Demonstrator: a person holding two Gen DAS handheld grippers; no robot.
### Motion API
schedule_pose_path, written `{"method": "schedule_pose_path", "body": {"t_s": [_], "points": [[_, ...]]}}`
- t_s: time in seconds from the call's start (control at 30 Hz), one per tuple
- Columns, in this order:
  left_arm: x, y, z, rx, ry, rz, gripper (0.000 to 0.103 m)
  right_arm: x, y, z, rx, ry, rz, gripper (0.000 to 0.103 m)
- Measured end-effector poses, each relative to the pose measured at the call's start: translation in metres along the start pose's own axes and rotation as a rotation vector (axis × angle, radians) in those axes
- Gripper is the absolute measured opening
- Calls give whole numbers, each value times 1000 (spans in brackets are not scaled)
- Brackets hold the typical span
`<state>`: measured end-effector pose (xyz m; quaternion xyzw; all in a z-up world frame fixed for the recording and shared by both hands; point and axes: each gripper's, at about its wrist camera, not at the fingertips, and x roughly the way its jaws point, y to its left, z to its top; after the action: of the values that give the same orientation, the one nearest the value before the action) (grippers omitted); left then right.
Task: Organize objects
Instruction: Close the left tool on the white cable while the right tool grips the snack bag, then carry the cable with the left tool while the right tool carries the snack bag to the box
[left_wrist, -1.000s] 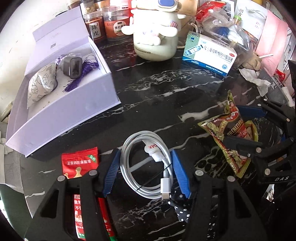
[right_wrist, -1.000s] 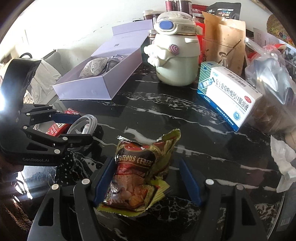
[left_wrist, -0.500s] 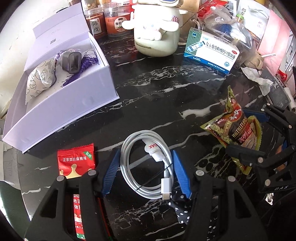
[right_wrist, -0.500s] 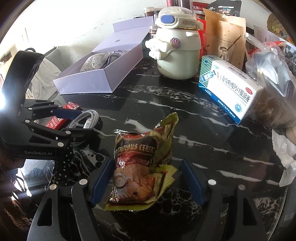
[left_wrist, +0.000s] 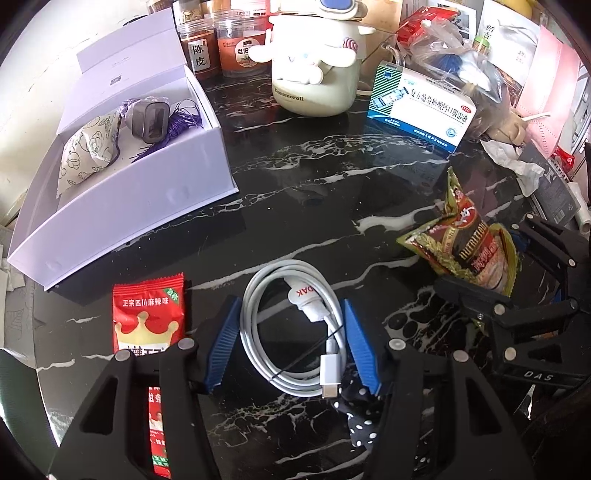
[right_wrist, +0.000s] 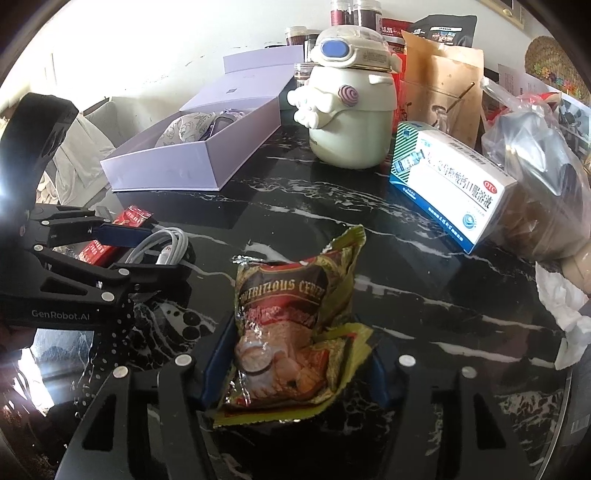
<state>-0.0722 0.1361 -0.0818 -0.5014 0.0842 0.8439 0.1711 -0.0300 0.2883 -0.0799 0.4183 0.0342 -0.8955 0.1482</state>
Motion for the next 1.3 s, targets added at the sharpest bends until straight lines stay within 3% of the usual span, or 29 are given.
{"method": "schedule_pose_path", "body": {"t_s": [0.37, 1.3], "points": [[-13, -6, -3, -26, -27, 13, 55, -8, -7, 1, 3, -25, 7, 46], [-68, 36, 14, -80, -105, 48, 55, -34, 36, 54, -133, -67, 63, 42]]}}
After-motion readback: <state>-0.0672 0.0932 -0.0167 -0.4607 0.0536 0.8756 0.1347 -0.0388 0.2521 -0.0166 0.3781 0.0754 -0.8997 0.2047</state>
